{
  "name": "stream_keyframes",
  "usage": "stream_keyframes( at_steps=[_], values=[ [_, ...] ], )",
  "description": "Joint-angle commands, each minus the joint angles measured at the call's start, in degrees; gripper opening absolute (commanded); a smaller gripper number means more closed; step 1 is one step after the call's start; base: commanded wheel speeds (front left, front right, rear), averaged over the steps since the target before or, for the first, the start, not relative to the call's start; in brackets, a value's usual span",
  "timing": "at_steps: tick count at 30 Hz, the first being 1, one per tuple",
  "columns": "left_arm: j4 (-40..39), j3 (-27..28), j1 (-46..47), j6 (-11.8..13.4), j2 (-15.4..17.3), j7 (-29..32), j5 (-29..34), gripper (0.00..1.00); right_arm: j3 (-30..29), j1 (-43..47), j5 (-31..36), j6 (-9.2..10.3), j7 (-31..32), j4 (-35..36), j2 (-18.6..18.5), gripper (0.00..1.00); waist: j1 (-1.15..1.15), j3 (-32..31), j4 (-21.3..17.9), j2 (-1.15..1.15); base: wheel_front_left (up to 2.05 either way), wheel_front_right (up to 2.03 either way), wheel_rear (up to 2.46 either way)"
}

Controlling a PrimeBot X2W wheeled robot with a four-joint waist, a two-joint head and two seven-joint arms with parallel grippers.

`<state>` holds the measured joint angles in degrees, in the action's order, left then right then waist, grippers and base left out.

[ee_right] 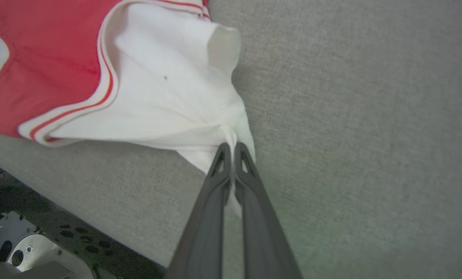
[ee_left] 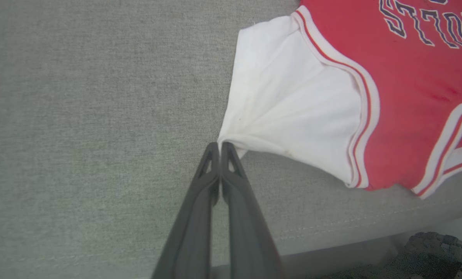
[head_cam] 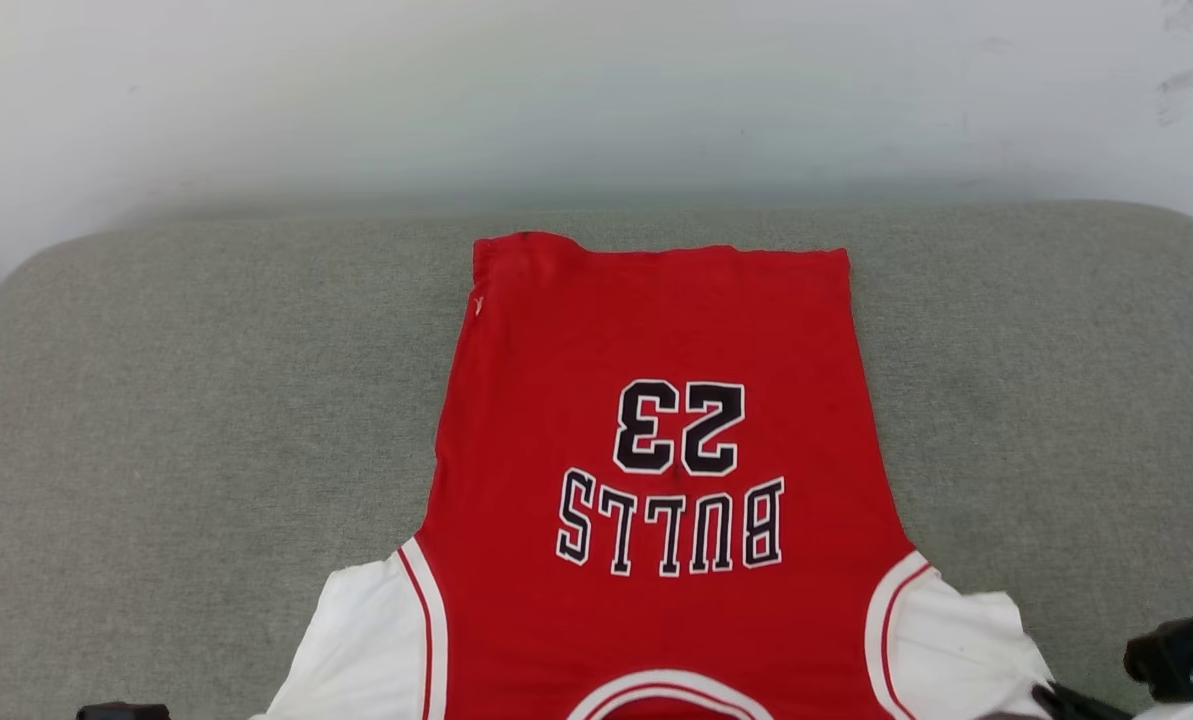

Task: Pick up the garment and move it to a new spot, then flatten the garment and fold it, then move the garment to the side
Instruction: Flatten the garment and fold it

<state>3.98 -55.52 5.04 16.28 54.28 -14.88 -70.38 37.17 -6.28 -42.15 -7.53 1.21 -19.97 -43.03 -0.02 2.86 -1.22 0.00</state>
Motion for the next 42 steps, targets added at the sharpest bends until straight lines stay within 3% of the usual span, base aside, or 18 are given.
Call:
stream_keyframes(
  at_steps=[1, 5, 6, 7, 8, 9, 10, 18, 24, 29, 34, 37, 42],
  values=[
    [-0.7, 0.4, -1.7, 0.8, 0.7, -0.3, -0.2, 0.00, -1.8, 3.5, 0.9, 0.08, 1.3, 1.2, -0.4, 0.00, 0.02, -0.3, 0.3, 0.00, 0.00, 0.00, 0.00],
    [-2.5, 1.4, -2.9, 1.6, 0.0, -0.4, 0.7, 0.00, -6.4, 7.9, 2.2, 0.08, 4.2, 4.4, 0.7, 0.00, 0.02, -0.1, 0.6, 0.00, 0.00, 0.00, 0.00],
    [-2.8, 1.6, -2.8, 1.8, -0.1, -0.4, 1.0, 0.00, -7.8, 8.1, 2.8, 0.08, 4.8, 5.3, 1.0, 0.21, 0.02, 0.1, 0.6, 0.00, 0.00, 0.00, 0.00],
    [-2.8, 1.6, -2.8, 1.8, -0.1, -0.4, 1.0, 0.00, -7.8, 8.1, 2.8, 0.08, 4.8, 5.3, 1.0, 0.21, 0.02, 0.1, 0.6, 0.00, 0.00, 0.00, 0.00],
    [-3.1, 1.7, -2.6, 1.8, -0.2, -0.4, 1.5, 0.00, -9.1, 8.2, 3.5, 0.08, 5.6, 6.3, 1.4, 0.39, 0.02, 0.3, 0.6, 0.00, 0.00, 0.00, 0.00],
    [-3.3, 2.0, -2.1, 2.0, -0.2, -0.4, 2.2, 0.00, -10.4, 7.9, 4.1, 0.08, 6.2, 7.4, 1.6, 0.81, 0.02, 0.5, 0.6, 0.00, 0.00, 0.00, 0.00],
    [-3.5, 2.2, -1.5, 2.2, -0.2, -0.4, 3.0, 0.00, -12.0, 7.2, 4.9, 0.08, 6.7, 8.5, 1.7, 1.00, 0.02, 0.8, 0.7, 0.00, 0.00, 0.00, 0.00],
    [-6.5, 3.7, 1.9, 3.7, -0.8, -0.3, 8.2, 0.00, -24.6, -2.2, 10.7, 0.07, 11.3, 20.0, 0.7, 1.00, 0.02, 5.6, 2.1, 0.00, 0.00, 0.00, 0.00],
    [-9.6, 4.3, 5.6, 4.6, -1.0, -0.3, 11.7, 0.00, -28.1, -17.2, 10.7, 0.07, 19.1, 24.6, -1.0, 1.00, 0.02, 12.2, 5.4, 0.00, 0.00, 0.00, 0.00],
    [-11.6, 4.8, 8.4, 5.4, -1.6, -0.3, 14.5, 0.00, -24.9, -33.1, 7.5, 0.06, 32.9, 22.3, -2.7, 1.00, 0.02, 18.4, 8.6, 0.00, 0.00, 0.00, 0.00],
    [-13.1, 5.3, 11.0, 5.9, -2.5, -0.3, 17.2, 0.00, -20.9, -46.0, 4.0, 0.08, 52.5, 16.0, -3.2, 1.00, 0.02, 23.7, 11.6, 0.00, 0.00, 0.00, 0.00],
    [-13.9, 5.8, 12.4, 5.9, -3.5, -0.3, 18.4, 0.00, -20.4, -50.9, 2.5, 0.06, 63.4, 11.3, -1.7, 1.00, 0.02, 26.6, 13.4, 0.00, 0.00, 0.00, 0.00],
    [-14.7, 5.9, 14.7, 5.5, -4.5, -0.3, 20.8, 0.00, -21.3, -56.1, 6.0, 0.06, 72.8, 6.3, 0.5, 1.00, 0.02, 30.7, 15.9, 0.00, 0.00, 0.00, 0.00]
  ],
)
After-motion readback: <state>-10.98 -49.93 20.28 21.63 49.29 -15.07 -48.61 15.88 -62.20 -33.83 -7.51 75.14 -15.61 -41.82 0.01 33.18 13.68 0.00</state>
